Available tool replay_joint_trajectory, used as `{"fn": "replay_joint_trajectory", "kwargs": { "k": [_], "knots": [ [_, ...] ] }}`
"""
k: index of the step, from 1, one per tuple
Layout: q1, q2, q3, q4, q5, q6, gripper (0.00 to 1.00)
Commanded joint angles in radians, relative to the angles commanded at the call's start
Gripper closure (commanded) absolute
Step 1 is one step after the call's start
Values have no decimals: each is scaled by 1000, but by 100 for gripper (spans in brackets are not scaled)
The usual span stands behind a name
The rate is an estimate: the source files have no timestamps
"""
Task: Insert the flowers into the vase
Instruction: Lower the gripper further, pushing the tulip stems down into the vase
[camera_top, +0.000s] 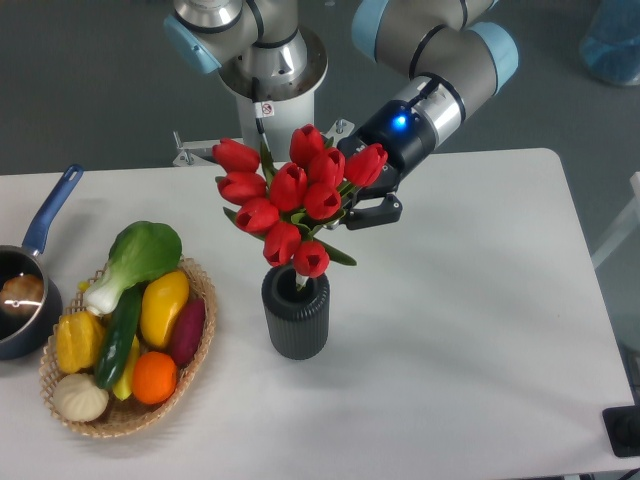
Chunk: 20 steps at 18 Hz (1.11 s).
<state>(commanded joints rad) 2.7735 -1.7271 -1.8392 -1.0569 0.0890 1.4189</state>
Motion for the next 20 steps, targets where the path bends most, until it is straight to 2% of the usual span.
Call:
{"fn": "replay_joint_trajectory", "kwargs": {
  "k": [15,20],
  "knots": [
    [-12,-40,-58,0,2,31,90],
    [-12,-72,-86,0,2,120,90]
  ]
}}
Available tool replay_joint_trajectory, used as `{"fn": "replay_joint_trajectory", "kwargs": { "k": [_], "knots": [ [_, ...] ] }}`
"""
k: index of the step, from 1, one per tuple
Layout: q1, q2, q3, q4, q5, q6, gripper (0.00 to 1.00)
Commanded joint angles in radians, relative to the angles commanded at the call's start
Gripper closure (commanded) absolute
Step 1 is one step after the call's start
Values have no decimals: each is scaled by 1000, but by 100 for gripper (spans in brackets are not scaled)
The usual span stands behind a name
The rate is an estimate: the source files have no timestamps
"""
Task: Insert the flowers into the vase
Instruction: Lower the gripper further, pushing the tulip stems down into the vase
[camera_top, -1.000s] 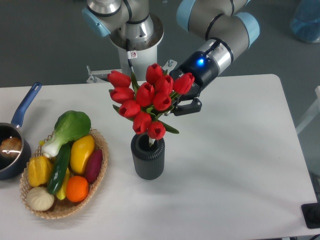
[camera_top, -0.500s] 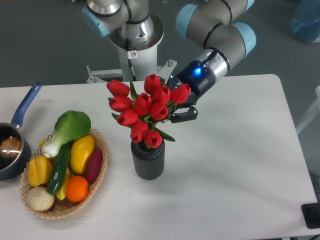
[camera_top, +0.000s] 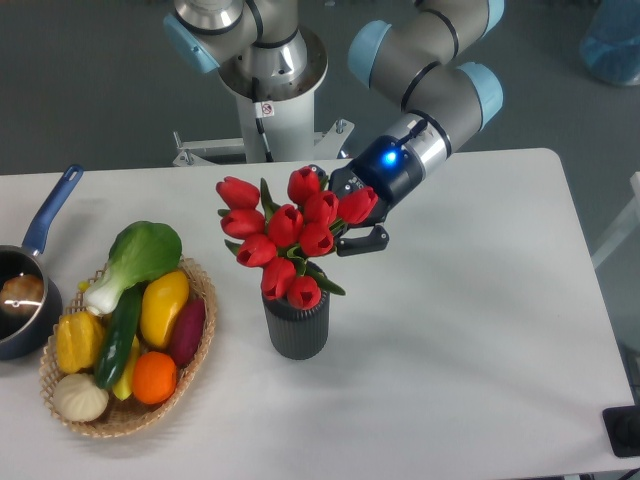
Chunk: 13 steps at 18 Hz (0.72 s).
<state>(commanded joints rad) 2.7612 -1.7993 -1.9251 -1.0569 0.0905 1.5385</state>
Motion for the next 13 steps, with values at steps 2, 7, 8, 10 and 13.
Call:
{"fn": "replay_joint_trajectory", "kwargs": {
  "k": [2,7,8,10,13],
  "knots": [
    [0,-12,0,0,2,5,90],
    [6,-20,-15,0,5,31,89],
    [5,-22,-15,0,5,32,89],
    [5,-32,-17,0,6,34,89],
    [3,-34,-21,0,6,38,89]
  ]
}}
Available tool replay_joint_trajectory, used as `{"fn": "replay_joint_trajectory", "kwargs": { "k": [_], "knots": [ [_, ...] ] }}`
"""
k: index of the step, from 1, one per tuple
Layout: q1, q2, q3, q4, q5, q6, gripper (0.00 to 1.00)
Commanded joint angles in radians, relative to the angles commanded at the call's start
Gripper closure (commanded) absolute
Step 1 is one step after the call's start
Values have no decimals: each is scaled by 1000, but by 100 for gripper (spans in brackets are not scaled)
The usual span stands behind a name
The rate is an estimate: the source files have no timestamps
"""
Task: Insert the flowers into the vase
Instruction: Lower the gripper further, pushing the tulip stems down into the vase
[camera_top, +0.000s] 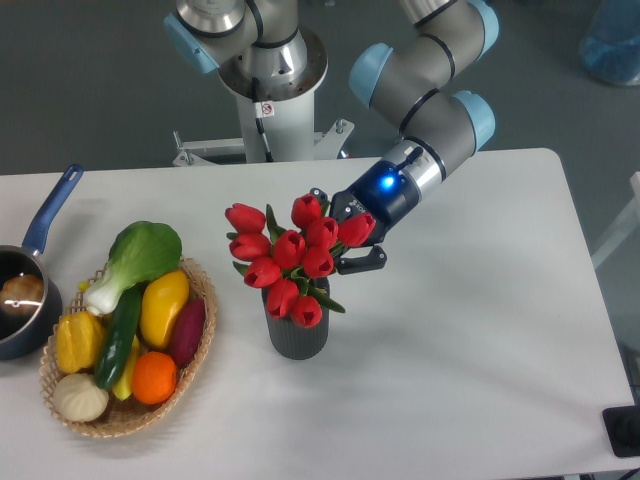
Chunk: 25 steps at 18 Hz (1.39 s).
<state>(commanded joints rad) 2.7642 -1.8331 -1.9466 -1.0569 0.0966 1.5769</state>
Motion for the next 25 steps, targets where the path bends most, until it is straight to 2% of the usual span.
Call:
{"fn": "replay_joint_trajectory", "kwargs": {
  "k": [2,14,22,25],
  "knots": [
    [2,-20,-14,0,5,34,89],
    [2,-21,-52,0,9,37,89],
    [3,-44,-64,-2,9,77,85],
    [8,-45,-74,-2,9,77,79]
  ]
}}
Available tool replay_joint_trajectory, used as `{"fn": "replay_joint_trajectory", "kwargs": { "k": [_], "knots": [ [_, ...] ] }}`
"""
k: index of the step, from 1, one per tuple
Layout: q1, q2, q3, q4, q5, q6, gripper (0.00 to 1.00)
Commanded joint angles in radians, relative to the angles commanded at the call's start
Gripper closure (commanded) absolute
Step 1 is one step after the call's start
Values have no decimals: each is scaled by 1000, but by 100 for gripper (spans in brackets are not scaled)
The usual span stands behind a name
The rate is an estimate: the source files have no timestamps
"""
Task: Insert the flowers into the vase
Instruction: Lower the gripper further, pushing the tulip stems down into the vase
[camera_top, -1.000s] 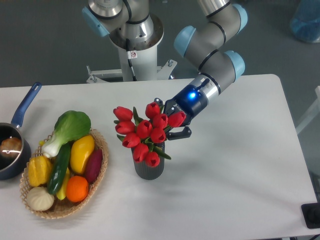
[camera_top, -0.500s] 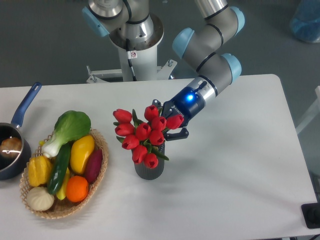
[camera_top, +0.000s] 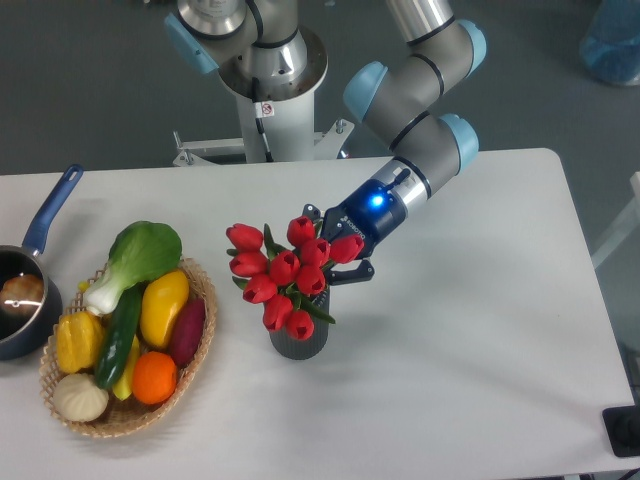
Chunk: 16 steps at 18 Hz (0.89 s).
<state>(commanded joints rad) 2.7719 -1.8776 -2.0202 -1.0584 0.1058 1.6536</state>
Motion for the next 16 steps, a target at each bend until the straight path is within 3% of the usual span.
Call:
{"fn": "replay_joint_trajectory", "kwargs": {
  "k": [6,8,9,11,16],
  "knots": [
    [8,-6,-3,0,-2,5,51],
    [9,-6,-5,0,-2,3,18],
    [11,-6,-5,0,-2,5,7],
    [17,-6,-5,0,-2,3,1],
    [28,-6,-6,-2,-2,3,1]
  ]
}}
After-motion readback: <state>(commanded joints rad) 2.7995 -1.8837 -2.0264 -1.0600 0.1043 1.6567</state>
